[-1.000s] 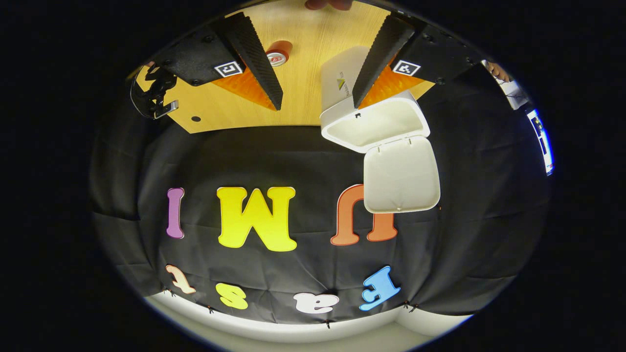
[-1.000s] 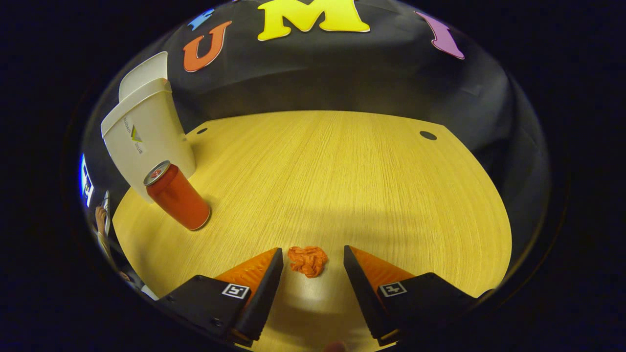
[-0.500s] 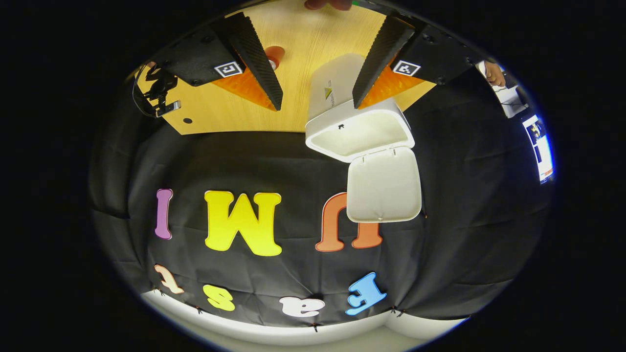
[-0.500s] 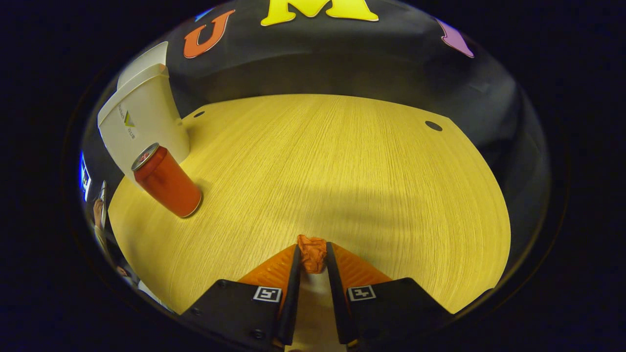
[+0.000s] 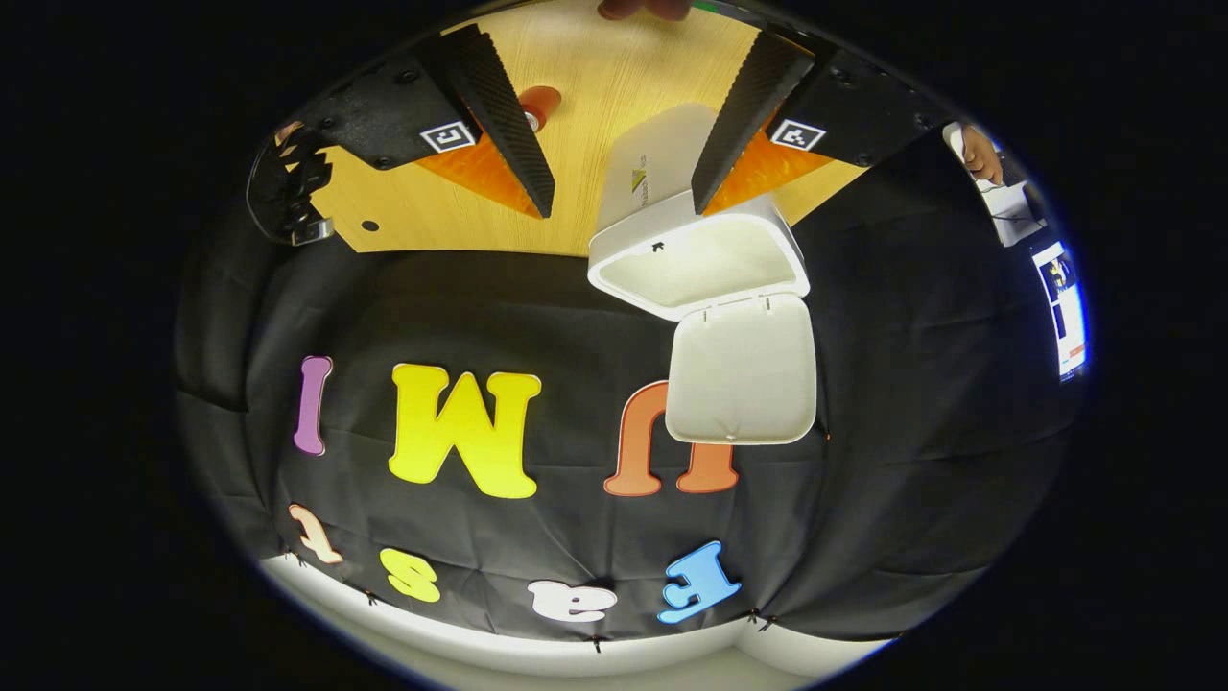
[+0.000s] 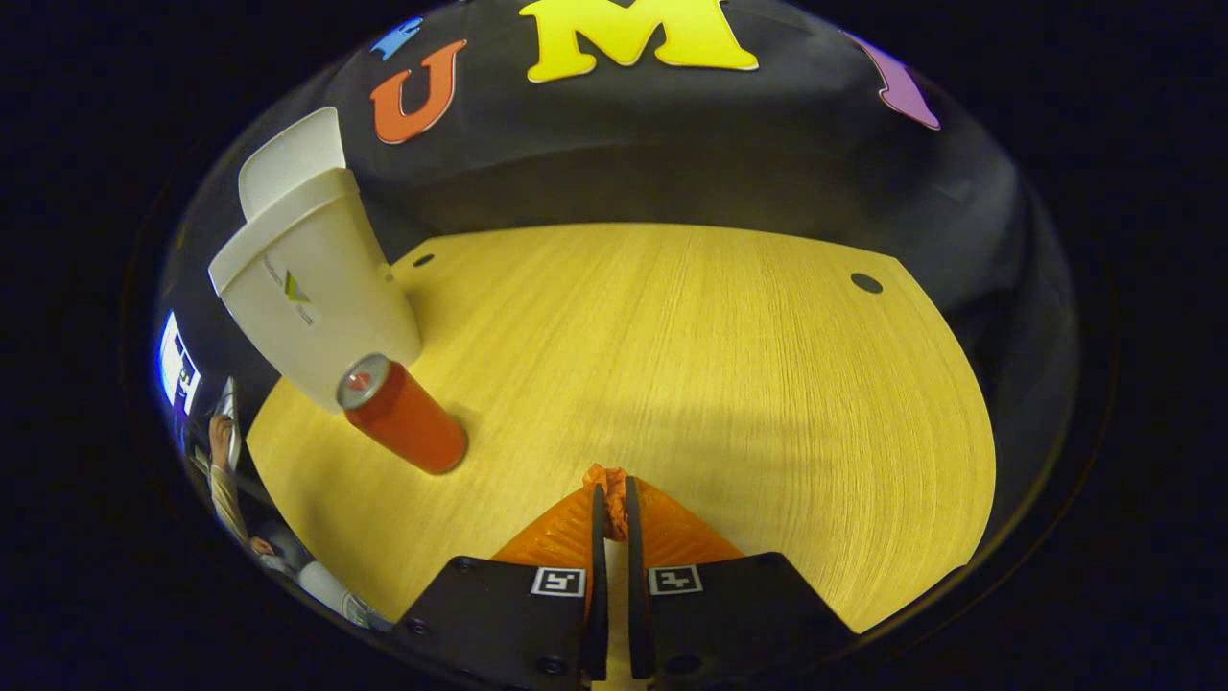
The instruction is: Press the lid of the desktop garbage bin to open it, pick up the crumpled paper on the desktop and throw it into the bin, then pick up the pop can on the desktop and drop it into the bin, and finally close the garbage bin lid.
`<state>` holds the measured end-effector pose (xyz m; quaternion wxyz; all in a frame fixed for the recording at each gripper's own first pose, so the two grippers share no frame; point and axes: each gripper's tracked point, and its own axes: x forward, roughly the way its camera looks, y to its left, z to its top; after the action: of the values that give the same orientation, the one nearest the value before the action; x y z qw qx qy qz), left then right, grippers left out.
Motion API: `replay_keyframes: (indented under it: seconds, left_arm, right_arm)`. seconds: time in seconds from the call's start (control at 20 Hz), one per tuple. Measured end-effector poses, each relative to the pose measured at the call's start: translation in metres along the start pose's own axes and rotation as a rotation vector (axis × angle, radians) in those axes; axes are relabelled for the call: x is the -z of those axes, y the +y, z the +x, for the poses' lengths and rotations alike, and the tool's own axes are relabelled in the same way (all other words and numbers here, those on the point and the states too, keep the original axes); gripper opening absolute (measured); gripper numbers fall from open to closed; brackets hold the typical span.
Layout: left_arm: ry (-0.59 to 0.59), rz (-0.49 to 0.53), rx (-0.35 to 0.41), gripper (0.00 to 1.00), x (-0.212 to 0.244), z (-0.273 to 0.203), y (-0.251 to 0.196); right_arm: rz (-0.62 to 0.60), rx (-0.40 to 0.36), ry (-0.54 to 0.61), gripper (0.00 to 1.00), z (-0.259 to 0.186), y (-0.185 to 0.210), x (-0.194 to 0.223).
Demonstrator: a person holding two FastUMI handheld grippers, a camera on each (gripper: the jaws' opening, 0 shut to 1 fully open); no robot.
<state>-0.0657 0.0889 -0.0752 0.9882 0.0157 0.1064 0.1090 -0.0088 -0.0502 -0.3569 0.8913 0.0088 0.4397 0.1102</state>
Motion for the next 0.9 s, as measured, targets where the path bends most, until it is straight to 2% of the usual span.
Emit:
replay_keyframes:
  seconds: [0.2, 0.25, 0.55, 0.65, 0.9]
  left_arm:
    - [-0.002, 0.001, -0.007, 0.95, 0.003, 0.001, 0.011]
    - [-0.002, -0.004, -0.009, 0.95, 0.003, 0.000, 0.013]
    - [-0.019, -0.027, -0.043, 0.96, -0.001, -0.005, 0.042]
    - [-0.027, -0.029, -0.058, 0.95, -0.004, -0.009, 0.053]
    - [-0.026, -0.053, -0.107, 0.95, 0.001, -0.023, 0.086]
  right_arm:
    - [-0.046, -0.090, -0.129, 0.07, -0.042, 0.053, -0.078]
    - [-0.060, -0.117, -0.162, 0.10, -0.053, 0.069, -0.098]
    - [-0.152, -0.293, -0.358, 0.09, -0.108, 0.183, -0.201]
    - [-0.173, -0.337, -0.391, 0.09, -0.115, 0.216, -0.220]
    - [-0.244, -0.415, -0.394, 0.09, -0.098, 0.294, -0.243]
